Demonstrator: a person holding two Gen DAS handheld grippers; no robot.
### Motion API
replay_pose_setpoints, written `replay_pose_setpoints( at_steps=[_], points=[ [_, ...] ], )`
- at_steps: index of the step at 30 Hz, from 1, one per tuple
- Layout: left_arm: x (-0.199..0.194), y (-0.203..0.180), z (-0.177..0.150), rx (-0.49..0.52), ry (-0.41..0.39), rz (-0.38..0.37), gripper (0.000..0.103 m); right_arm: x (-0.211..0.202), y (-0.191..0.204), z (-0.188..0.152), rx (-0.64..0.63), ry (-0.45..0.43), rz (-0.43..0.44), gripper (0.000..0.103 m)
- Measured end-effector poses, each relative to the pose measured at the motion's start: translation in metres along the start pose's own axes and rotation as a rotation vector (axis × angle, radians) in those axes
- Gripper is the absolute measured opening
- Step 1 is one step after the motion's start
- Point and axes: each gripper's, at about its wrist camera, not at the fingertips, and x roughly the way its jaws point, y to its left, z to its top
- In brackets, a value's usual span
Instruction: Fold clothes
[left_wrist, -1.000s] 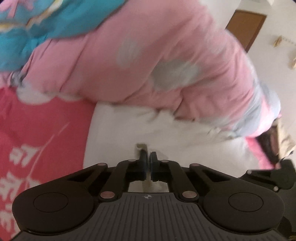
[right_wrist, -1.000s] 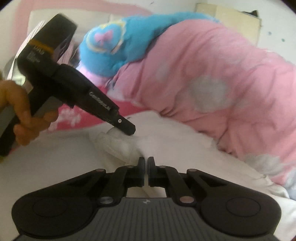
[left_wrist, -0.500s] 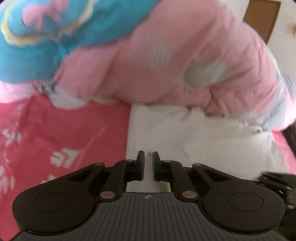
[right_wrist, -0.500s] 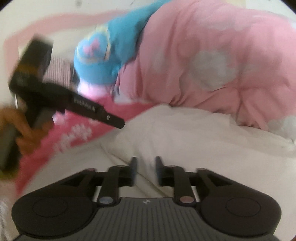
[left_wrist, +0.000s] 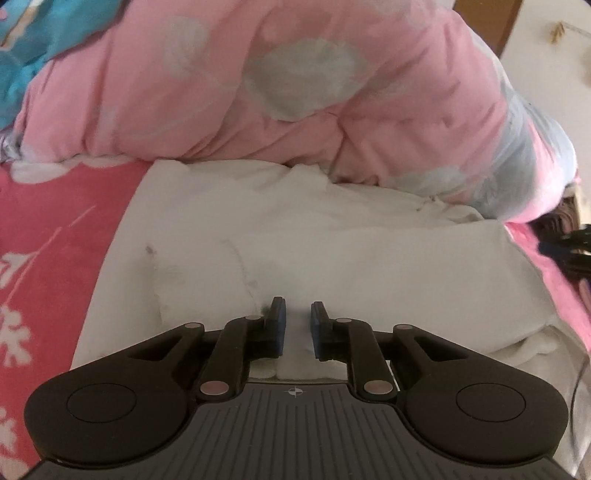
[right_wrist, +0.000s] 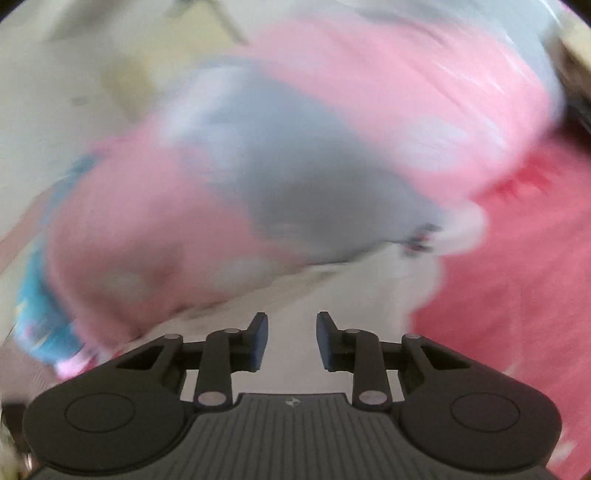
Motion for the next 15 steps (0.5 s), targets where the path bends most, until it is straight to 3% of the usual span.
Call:
replay_pose_setpoints(
  at_steps=[3,8,11,13,15],
  points=[
    [0.0,-0.003,-0.004,0.024,-0.005,0.027,0.016,0.044,-0.038,0.025,0.088,0.068,-0.018,0.025],
    [-0.002,-0.009,-0.006,0.08,-0.004,0.064,0.016,0.101,-0.064,0.04,0.149,0.139,0.046,0.023],
    [-0.001,-0.007,-0.007,0.067,-0.003,0.061,0.016,0.081,-0.071,0.05,0.2,0.083,0.128,0.027],
    [-0.001,-0.005,-0.008,0.055,-0.007,0.054,0.016,0.058,-0.08,0.053,0.201,0.028,0.105,0.037],
    [-0.002,-0.004,-0.009,0.051,-0.01,0.05,0.016,0.049,-0.094,0.055,0.224,0.019,0.058,0.039]
  ],
)
